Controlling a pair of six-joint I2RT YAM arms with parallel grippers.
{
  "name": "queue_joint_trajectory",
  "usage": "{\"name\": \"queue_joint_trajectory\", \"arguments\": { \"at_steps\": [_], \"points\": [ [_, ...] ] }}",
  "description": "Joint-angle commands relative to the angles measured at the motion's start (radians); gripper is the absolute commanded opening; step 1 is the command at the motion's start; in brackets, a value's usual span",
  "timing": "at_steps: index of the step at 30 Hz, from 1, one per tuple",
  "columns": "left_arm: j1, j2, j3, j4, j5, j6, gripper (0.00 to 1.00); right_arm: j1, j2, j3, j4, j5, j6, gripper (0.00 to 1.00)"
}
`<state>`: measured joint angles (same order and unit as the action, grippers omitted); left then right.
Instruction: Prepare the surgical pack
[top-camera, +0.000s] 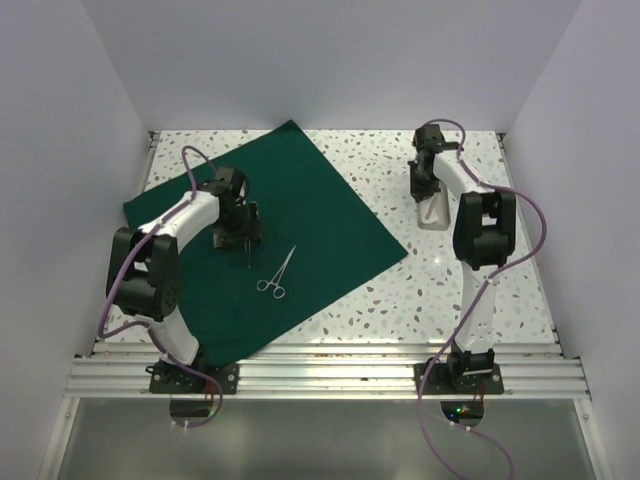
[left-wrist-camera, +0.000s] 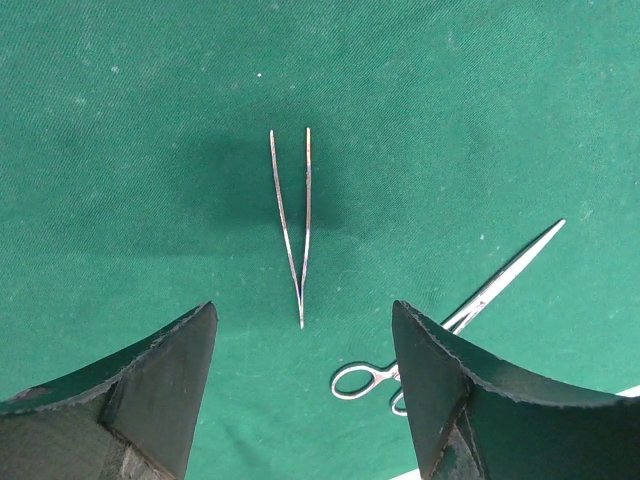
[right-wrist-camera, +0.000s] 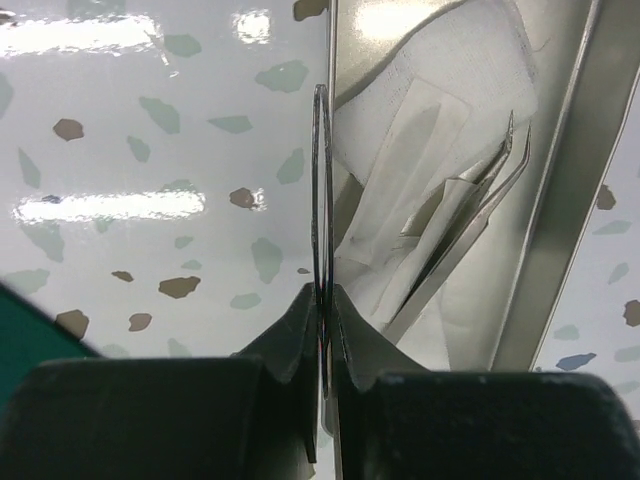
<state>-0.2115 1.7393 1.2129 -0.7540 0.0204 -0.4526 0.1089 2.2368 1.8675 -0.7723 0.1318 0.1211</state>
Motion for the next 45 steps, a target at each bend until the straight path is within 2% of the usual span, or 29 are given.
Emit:
{"name": "queue_joint_trajectory", "arguments": {
  "at_steps": [1, 4, 11, 18, 25, 30, 40, 45],
  "points": [
    [0.001, -0.006, -0.009, 0.002, -0.019, 0.014, 0.75, 0.005, -0.086, -0.008, 0.053, -0.112, 0.022, 0.06],
    [0.001, -0.004, -0.012, 0.007, -0.016, 0.011, 0.75, -0.001, -0.066, 0.05, 0.015, -0.126, 0.032, 0.06],
    [0.001, 0.002, -0.007, 0.007, -0.016, 0.014, 0.75, -0.035, -0.111, 0.024, 0.059, -0.164, 0.069, 0.03],
    [0.001, 0.009, -0.007, 0.012, -0.007, 0.019, 0.75, -0.037, -0.075, 0.024, 0.044, -0.227, 0.083, 0.06],
    [0.001, 0.011, -0.012, 0.013, 0.0, 0.023, 0.75, -0.043, -0.051, 0.001, 0.06, -0.309, 0.098, 0.13],
    [0.001, 0.009, -0.016, 0.012, 0.003, 0.026, 0.75, -0.06, -0.037, -0.021, 0.079, -0.356, 0.126, 0.11],
    [0.001, 0.008, -0.035, 0.016, -0.007, 0.028, 0.75, -0.077, -0.092, -0.057, 0.082, -0.259, 0.118, 0.09],
    [0.001, 0.012, -0.039, 0.018, -0.014, 0.028, 0.76, -0.078, -0.088, -0.065, 0.051, -0.215, 0.094, 0.11]
  ]
}}
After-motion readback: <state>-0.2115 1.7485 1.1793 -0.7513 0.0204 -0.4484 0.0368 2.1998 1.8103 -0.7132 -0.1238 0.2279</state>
